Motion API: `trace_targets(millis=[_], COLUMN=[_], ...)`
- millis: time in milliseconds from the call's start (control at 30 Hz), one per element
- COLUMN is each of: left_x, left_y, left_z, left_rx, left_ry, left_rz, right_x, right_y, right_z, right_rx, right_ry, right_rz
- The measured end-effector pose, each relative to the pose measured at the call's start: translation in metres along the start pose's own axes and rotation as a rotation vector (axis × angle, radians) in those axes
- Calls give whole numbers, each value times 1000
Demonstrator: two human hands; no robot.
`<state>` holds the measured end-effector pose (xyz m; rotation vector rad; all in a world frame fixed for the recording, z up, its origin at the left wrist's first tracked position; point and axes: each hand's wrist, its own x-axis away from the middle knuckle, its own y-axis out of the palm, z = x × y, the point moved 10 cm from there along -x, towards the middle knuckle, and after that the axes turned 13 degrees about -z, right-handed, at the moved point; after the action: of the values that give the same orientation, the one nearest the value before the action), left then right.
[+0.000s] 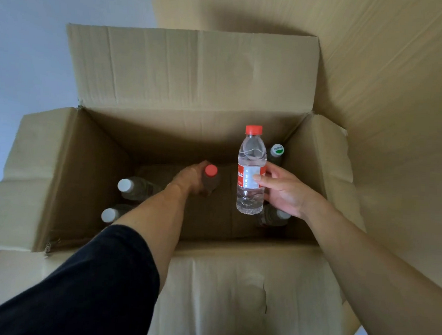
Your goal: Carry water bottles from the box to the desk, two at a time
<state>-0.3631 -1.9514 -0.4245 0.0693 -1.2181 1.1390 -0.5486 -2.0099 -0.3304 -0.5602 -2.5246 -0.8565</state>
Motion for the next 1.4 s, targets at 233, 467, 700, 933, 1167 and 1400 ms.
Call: trace_targets(millis=[233, 467, 700, 933, 1167, 1400], left_x=[-1, 49, 120, 172, 205, 219], left_y=[-4, -25, -60, -112, -150, -140], left_z=[1, 10, 27, 38, 38, 40], left_rx=[88, 211, 521, 691, 1012, 1315], left_ry=[90, 168, 365, 394, 420, 363], left_rz=[113, 112, 106, 188, 332, 38], right_x=[2, 12, 18, 22, 24, 26], right_y=[0, 7, 33, 73, 106, 128], right_z=[-4, -14, -36, -65, -83, -93], right_rx=[0, -8, -17, 61, 76, 33], right_ry=[-27, -25, -40, -95, -155, -211], right_rz=[1, 41, 44, 5, -46, -41])
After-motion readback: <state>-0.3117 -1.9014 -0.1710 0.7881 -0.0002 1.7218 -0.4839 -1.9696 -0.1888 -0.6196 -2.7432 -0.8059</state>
